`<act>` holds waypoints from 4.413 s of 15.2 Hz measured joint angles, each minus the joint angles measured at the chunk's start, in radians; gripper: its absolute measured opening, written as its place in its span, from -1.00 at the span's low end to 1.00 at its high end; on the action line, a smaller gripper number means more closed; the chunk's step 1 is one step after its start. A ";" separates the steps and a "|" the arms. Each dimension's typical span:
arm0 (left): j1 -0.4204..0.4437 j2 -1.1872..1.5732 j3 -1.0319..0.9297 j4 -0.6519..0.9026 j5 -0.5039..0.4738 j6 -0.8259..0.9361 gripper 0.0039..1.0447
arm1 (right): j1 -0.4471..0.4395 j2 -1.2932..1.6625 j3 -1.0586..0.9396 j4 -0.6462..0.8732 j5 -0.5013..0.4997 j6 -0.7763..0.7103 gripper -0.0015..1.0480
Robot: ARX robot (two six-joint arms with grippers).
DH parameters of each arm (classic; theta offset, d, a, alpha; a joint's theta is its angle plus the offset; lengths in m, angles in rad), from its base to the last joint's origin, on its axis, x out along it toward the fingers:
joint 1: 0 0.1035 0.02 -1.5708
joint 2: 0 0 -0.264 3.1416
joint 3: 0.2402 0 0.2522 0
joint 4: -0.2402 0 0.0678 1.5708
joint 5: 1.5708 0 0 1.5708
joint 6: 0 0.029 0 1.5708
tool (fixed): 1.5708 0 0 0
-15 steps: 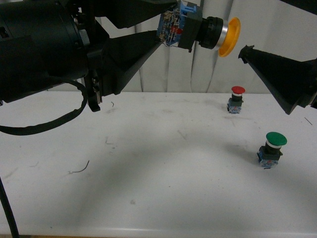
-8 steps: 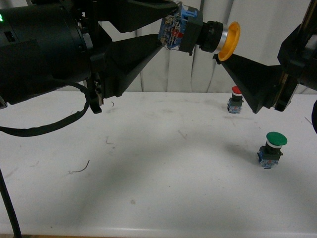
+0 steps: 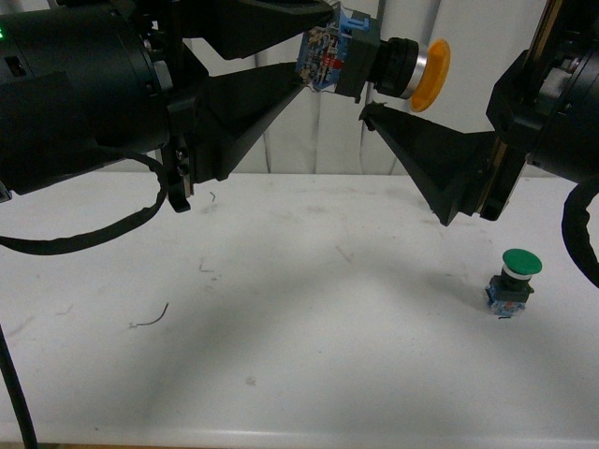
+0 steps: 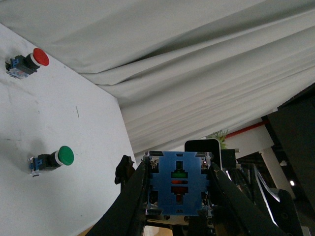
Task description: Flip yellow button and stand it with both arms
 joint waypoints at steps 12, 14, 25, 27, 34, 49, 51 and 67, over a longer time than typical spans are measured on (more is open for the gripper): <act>0.016 0.000 0.004 0.014 0.019 -0.029 -0.03 | 0.001 0.024 0.033 0.002 0.032 0.039 -0.34; 0.024 0.000 0.004 0.021 0.021 -0.026 0.49 | 0.000 0.031 0.032 -0.004 0.034 0.029 -0.34; 0.581 -0.452 -0.160 -0.472 0.175 0.649 0.88 | -0.085 0.031 0.031 -0.003 0.053 0.042 -0.34; 0.663 -0.699 -0.254 -0.581 0.244 0.898 0.88 | -0.085 0.031 0.031 -0.003 0.053 0.042 -0.34; 0.480 -1.086 -0.456 -0.772 -0.374 1.178 -0.64 | -0.084 0.027 0.031 -0.003 0.055 0.011 -0.34; 0.359 -1.405 -0.618 -0.924 -0.503 1.181 -0.97 | -0.072 0.007 0.014 -0.002 0.085 -0.034 -0.34; 0.359 -1.444 -0.618 -0.953 -0.502 1.181 -0.97 | -0.072 0.006 0.014 -0.003 0.085 -0.037 -0.34; 0.359 -1.651 -0.617 -1.180 -0.502 1.181 0.55 | -0.154 -0.077 0.136 -0.296 0.279 -0.544 -0.35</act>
